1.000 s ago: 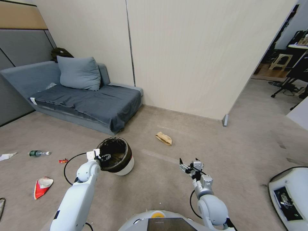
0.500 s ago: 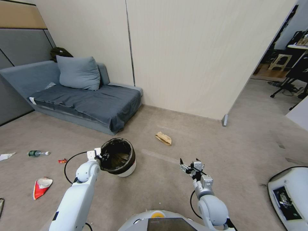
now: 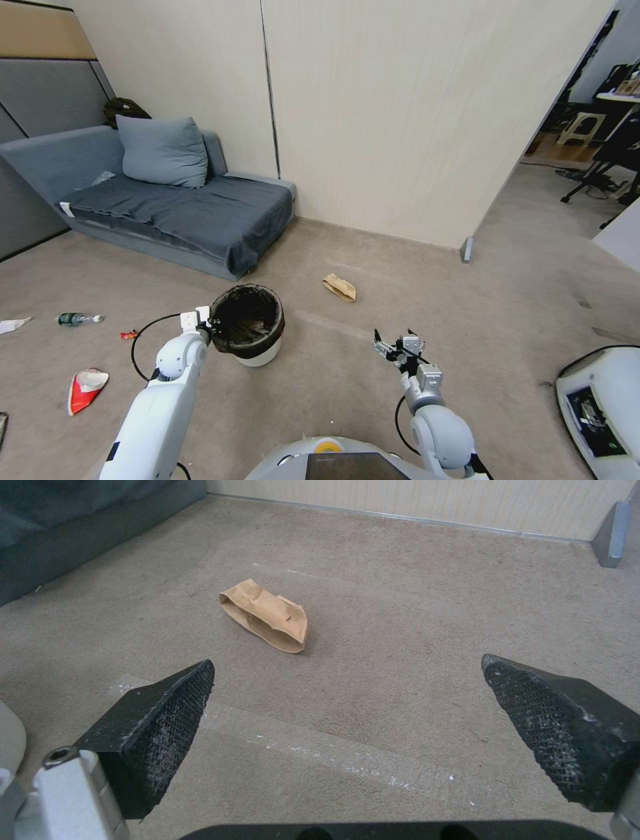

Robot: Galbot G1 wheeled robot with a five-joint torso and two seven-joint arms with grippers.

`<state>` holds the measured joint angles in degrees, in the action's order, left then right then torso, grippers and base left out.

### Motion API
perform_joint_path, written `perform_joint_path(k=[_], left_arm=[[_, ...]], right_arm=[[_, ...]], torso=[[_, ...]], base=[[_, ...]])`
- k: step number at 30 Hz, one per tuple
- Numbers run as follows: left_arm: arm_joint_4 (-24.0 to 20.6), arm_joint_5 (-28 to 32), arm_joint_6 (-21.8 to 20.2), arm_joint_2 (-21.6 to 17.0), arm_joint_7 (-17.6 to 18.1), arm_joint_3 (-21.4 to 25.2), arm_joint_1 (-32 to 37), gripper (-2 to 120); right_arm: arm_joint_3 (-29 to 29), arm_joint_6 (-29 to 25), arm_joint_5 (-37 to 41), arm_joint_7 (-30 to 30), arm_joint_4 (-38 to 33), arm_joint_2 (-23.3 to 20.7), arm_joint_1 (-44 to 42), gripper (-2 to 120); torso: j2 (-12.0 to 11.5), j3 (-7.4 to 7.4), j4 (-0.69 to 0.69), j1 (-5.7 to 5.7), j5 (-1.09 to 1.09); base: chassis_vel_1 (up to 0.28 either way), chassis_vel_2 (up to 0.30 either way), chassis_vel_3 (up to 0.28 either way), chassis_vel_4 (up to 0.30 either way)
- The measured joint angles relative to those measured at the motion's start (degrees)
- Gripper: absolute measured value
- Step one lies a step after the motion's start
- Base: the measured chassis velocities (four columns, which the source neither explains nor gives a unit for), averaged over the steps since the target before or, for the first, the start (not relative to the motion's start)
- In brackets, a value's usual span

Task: Pick up the trash bin, then pick up the garbage from the floor and place it into the trash bin.

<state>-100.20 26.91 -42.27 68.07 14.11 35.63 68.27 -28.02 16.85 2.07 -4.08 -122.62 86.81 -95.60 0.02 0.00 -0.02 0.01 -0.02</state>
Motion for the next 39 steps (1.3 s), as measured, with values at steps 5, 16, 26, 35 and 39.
perform_joint_path(k=[5,16,26,35,39], left_arm=[[-2.5,-0.2,0.1,-0.1,0.0,0.0,0.5,4],[-8.7,-0.6,0.1,-0.6,0.6,0.0,1.0,1],[-21.4,0.1,0.1,-2.3,0.9,0.5,2.9,1],[-37.2,-5.7,0.1,-3.0,-0.5,3.4,8.8,1],[-43.1,-6.9,0.1,-2.9,-1.6,5.6,12.1,1]], right_arm=[[-0.2,0.0,0.0,-0.1,0.0,-0.1,0.1,100],[-0.2,0.0,0.0,-0.3,-0.1,-0.1,0.2,100],[-0.3,-0.1,0.1,-0.5,-0.1,-0.2,0.5,100],[-0.6,-1.0,0.3,-0.3,-0.5,-0.1,0.2,100],[-0.6,-1.1,0.3,-0.3,-0.9,-0.1,-0.2,100]], torso=[[0.0,0.0,0.02,0.0,0.01],[0.0,0.0,0.03,0.0,0.02],[0.0,0.0,0.01,0.0,0.02],[0.0,0.0,0.01,-0.01,0.02],[0.0,-0.01,0.02,-0.01,0.03]], base=[[0.0,0.0,0.0,0.0],[0.0,0.0,0.0,0.0],[0.0,0.0,0.0,0.0],[0.0,0.0,0.0,0.0],[0.0,0.0,0.0,0.0]])
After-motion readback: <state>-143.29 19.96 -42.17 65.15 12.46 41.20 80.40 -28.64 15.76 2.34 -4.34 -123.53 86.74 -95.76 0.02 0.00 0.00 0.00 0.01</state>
